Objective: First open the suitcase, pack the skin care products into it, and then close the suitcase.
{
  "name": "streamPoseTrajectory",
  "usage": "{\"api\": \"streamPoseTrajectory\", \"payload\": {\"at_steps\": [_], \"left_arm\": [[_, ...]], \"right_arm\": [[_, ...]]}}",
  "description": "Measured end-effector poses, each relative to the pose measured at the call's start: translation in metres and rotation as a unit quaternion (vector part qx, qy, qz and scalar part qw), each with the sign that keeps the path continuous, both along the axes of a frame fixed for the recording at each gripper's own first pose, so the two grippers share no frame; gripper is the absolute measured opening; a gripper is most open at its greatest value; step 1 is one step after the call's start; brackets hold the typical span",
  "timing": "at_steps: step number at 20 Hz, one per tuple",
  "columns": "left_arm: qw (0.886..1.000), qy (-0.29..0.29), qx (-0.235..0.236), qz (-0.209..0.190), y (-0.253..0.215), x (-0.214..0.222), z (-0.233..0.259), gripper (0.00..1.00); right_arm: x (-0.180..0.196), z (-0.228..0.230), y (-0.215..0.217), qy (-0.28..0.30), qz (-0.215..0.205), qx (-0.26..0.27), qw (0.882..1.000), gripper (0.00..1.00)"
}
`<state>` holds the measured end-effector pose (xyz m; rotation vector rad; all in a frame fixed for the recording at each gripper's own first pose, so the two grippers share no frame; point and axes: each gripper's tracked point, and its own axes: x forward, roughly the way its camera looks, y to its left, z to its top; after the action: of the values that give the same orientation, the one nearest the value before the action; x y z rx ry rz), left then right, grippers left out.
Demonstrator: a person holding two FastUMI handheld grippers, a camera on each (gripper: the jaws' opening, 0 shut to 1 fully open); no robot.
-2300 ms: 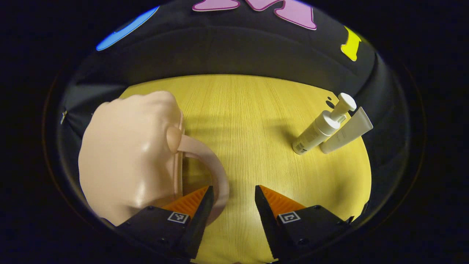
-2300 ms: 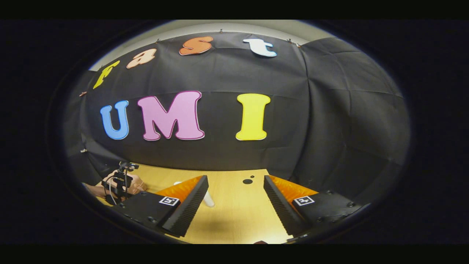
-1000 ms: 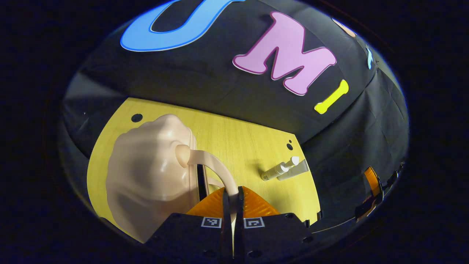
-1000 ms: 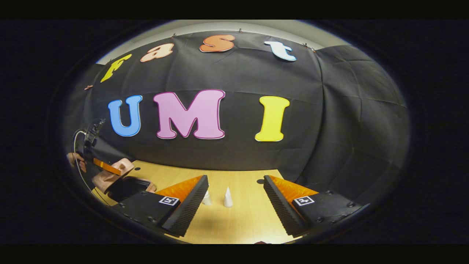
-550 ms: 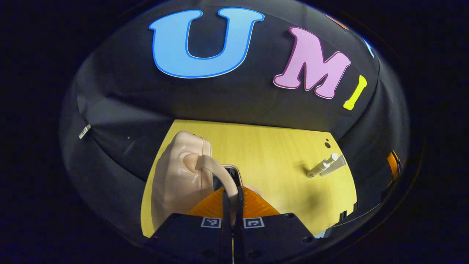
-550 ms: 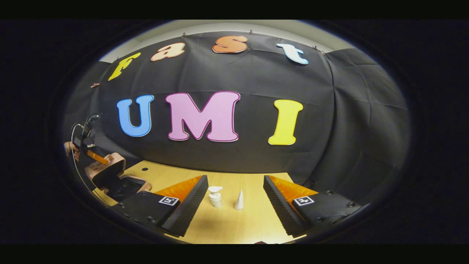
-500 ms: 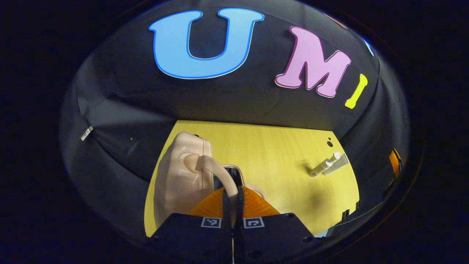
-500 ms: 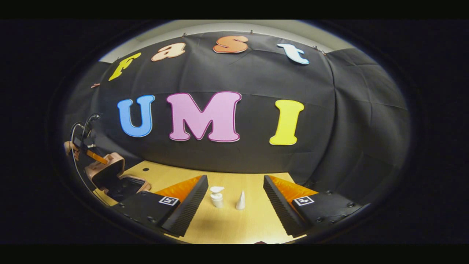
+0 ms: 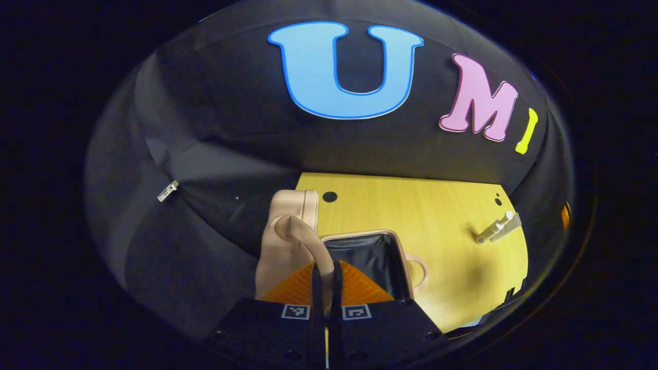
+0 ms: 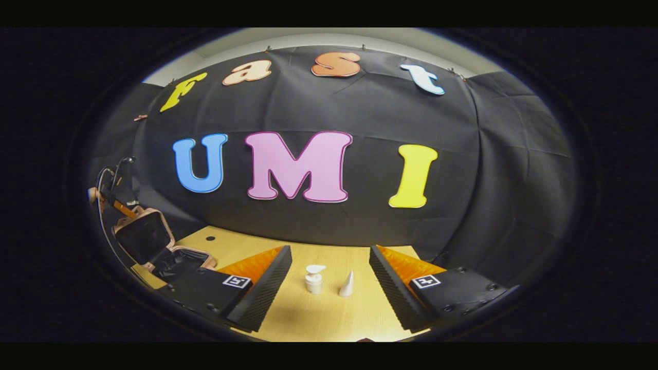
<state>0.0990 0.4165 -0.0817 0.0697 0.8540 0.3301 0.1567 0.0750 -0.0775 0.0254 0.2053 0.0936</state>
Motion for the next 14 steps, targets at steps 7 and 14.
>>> {"api": "streamPoseTrajectory", "payload": {"at_steps": [7, 14], "left_arm": [[0.991, 0.052, 0.123, 0.029, 0.083, -0.032, -0.037, 0.08], [0.99, 0.085, 0.106, 0.043, 0.107, -0.039, -0.092, 0.08]], "right_arm": [[-0.002, 0.008, 0.024, -0.007, 0.017, -0.013, 1.0, 0.97], [-0.01, 0.017, 0.029, -0.005, 0.017, -0.022, 1.0, 0.95]]}}
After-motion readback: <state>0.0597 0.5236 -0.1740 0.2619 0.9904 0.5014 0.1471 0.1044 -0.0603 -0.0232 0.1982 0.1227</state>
